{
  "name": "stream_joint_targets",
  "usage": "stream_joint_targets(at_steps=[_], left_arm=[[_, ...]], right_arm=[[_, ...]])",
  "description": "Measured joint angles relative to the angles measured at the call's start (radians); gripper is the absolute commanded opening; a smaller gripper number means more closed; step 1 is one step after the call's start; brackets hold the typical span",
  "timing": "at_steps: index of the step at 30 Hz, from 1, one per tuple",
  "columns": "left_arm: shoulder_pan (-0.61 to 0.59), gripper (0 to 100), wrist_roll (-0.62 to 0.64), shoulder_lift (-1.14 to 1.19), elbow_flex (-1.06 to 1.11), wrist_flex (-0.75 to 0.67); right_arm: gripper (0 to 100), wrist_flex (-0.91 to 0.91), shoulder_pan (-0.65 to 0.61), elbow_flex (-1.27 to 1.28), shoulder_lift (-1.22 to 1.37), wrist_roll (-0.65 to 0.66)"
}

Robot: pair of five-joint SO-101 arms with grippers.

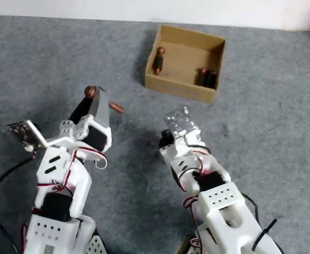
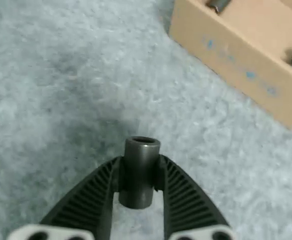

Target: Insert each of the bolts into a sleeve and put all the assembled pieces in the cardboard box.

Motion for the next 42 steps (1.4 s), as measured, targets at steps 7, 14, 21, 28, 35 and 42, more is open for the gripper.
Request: stream_joint_targets(at_steps=[7, 14, 21, 28, 35, 42], left_arm=[[0.037, 1, -0.026, 0.0, 0.002, 0.021], [0.124, 1, -0.057, 0.0, 0.002, 0.071], [0.232, 1, -0.117, 0.0, 0.02, 0.086], [0.315, 1, -0.117, 0.0, 0.02, 0.118], [0.325, 1, -0.118, 0.0, 0.055, 0.118], [0.33, 1, -0.118, 0.0, 0.055, 0.118]], right_arm=[[0.4, -0.003, -0.072, 0.061, -0.051, 0.002], [0.4, 0.015, -0.091, 0.27, -0.505, 0.002], [0.4, 0.295, -0.095, 0.377, -0.933, 0.002], [0.4, 0.298, -0.095, 0.376, -0.971, 0.003], [0.4, 0.341, -0.123, 0.376, -0.977, 0.003], [0.4, 0.364, -0.152, 0.374, -0.977, 0.003]])
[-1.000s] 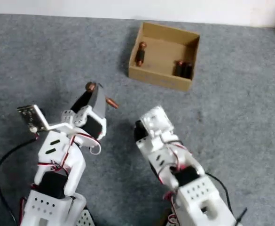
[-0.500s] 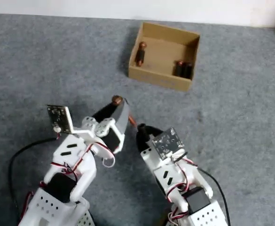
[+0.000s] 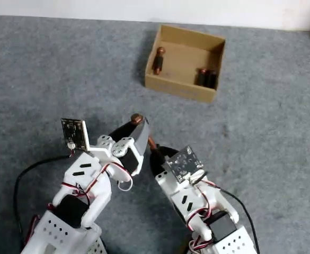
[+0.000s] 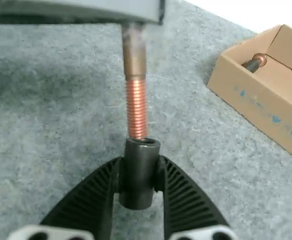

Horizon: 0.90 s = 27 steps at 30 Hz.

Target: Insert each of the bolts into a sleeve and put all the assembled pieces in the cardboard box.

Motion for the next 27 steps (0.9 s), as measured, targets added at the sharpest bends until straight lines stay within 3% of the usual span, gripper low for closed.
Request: stream_joint_targets(at_steps=[27], left_arm=[[0.0, 1, 0.034, 0.0, 0.049, -0.015]], right_arm=[[0.4, 0.064, -0.023, -0.031, 0.0, 0.002]])
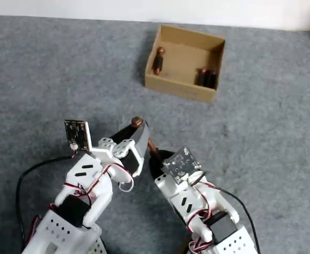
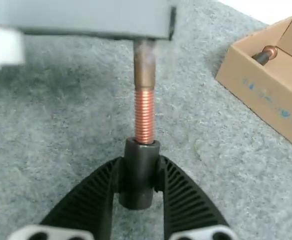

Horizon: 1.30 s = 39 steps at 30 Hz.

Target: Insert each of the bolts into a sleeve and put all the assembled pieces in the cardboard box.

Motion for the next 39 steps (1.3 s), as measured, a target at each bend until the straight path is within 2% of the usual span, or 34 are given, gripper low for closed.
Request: stream_joint_targets(at_steps=[22, 27, 31, 39], left_arm=[[0.026, 1, 0.021, -0.002, 0.025, 0.017], [0.087, 1, 0.018, -0.014, 0.063, 0.008], [0.172, 1, -0.057, 0.0, 0.1, 0.015], [0.167, 2, -0.069, 0.0, 0.106, -0.002]], right_arm=[[0.4, 0.0, -0.003, -0.035, 0.0, 0.002], [0.4, 0.0, 0.048, -0.035, 0.0, 0.003], [0.4, 0.0, 0.061, -0.04, -0.002, 0.003], [0.4, 0.0, 0.064, -0.046, -0.002, 0.003]])
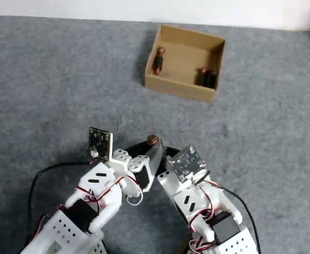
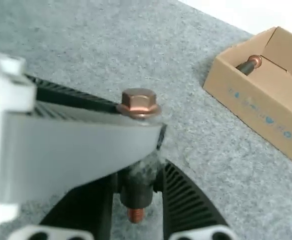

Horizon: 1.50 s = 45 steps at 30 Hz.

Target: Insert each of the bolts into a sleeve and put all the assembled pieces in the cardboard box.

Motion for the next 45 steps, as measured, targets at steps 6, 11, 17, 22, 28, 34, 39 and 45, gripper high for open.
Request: stream_joint_targets(at_steps=[6, 11, 17, 22, 28, 34, 39, 45], left_arm=[[0.002, 17, 0.003, 0.0, 0.0, 0.0], [0.006, 15, -0.038, 0.0, 0.0, 0.0], [-0.052, 15, -0.063, 0.0, -0.041, 0.041], [-0.163, 15, -0.063, -0.002, -0.146, 0.135], [-0.114, 15, -0.061, -0.002, -0.152, 0.164], [-0.109, 15, -0.061, -0.008, -0.15, 0.164], [-0.178, 15, -0.066, -0.006, -0.15, 0.164], [-0.186, 3, -0.153, -0.006, -0.15, 0.17]], right_arm=[[0.4, 0.0, 0.009, 0.0, 0.0, 0.0], [0.4, 0.0, 0.021, 0.0, 0.002, -0.002], [0.4, 0.0, 0.025, 0.0, 0.002, -0.002], [0.4, 0.0, 0.028, 0.0, 0.002, 0.0], [0.4, 0.0, 0.028, 0.002, 0.002, 0.0], [0.4, 0.0, 0.071, 0.002, 0.002, 0.0], [0.4, 0.0, 0.08, 0.002, 0.002, 0.0], [0.4, -0.003, 0.081, 0.017, 0.002, 0.0]])
